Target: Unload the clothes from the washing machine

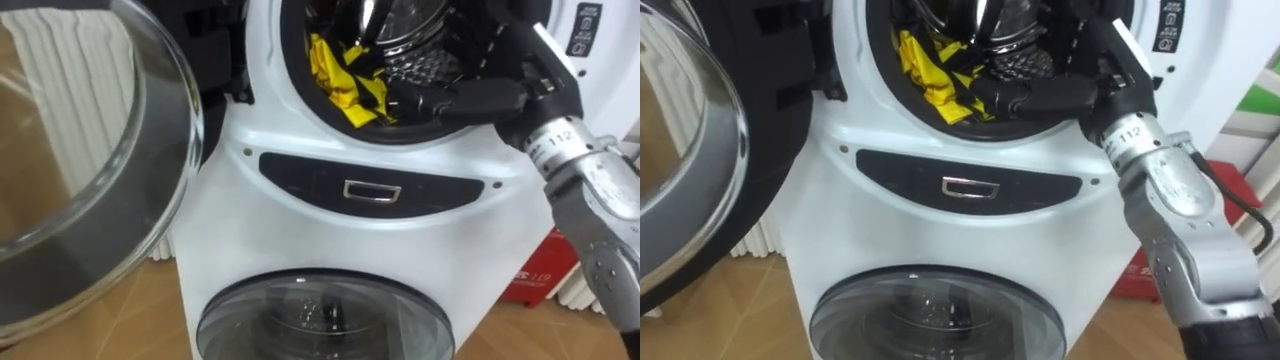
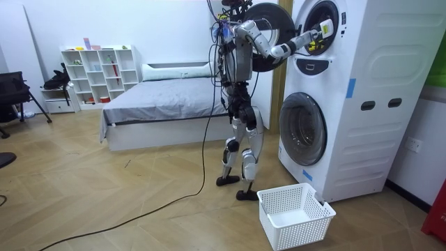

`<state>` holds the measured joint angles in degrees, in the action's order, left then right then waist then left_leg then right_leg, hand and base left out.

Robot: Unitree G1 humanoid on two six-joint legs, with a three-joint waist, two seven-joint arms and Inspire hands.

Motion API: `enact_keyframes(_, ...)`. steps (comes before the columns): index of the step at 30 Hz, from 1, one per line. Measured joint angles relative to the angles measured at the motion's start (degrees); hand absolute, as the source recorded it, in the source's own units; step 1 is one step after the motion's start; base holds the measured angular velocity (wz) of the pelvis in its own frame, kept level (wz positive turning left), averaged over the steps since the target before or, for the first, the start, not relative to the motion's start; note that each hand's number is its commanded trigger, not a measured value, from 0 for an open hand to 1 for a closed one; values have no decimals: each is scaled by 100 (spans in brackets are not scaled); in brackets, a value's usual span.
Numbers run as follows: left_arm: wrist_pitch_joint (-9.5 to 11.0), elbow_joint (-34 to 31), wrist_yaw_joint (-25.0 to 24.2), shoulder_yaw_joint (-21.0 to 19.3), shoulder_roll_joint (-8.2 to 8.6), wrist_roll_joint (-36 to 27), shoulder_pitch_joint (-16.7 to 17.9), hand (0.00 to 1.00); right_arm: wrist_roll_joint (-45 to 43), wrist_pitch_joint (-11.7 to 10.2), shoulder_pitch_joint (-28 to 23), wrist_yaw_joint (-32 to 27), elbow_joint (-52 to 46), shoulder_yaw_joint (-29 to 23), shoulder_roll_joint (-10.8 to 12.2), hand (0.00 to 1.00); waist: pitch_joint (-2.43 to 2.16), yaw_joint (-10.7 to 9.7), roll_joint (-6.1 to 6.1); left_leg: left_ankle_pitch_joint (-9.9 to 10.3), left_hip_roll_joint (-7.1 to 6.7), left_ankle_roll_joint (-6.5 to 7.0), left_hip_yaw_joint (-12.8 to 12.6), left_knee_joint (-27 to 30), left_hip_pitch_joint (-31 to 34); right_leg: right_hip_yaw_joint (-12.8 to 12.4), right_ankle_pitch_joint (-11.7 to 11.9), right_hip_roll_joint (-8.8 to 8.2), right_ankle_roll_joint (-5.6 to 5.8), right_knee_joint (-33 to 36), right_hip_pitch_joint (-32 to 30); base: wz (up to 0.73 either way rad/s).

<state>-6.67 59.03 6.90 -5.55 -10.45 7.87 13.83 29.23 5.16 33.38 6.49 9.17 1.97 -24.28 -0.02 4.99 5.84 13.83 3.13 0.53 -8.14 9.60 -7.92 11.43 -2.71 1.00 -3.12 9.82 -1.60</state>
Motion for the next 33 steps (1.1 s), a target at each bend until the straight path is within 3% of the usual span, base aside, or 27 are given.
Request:
enact_keyframes(8, -217, -83, -46, -1, -2, 201, 130, 0, -95, 122, 403, -33, 513, 144, 0, 0, -20, 18, 29, -45, -50, -39, 89, 116, 136, 113, 7, -70, -9, 51, -63, 7)
enact_keyframes(17, -511, -395, -34, -1, -3, 197, 163, 0, -405, 255, 563, -251, 932, 242, -23, 0, -45, 290, 164, -125, -37, -123, 96, 103, 132, 144, 0, -76, -65, 94, -87, 1)
enact_keyframes(21, -604, -483, -49, 2, -5, 187, 142, 0, -1139, 345, 650, -157, 1106, 368, -32, 0, -54, 309, 251, -120, -33, -127, 106, 134, 213, 130, 18, -76, -95, 92, -153, 1)
enact_keyframes(33, -670, -493, -127, 65, -134, 117, -104, 0, -2971, 613, 649, -20, 687, 756, 15, 0, -19, 353, 203, -183, 11, -173, 25, 56, 163, 38, 61, 11, -160, 79, -158, -3)
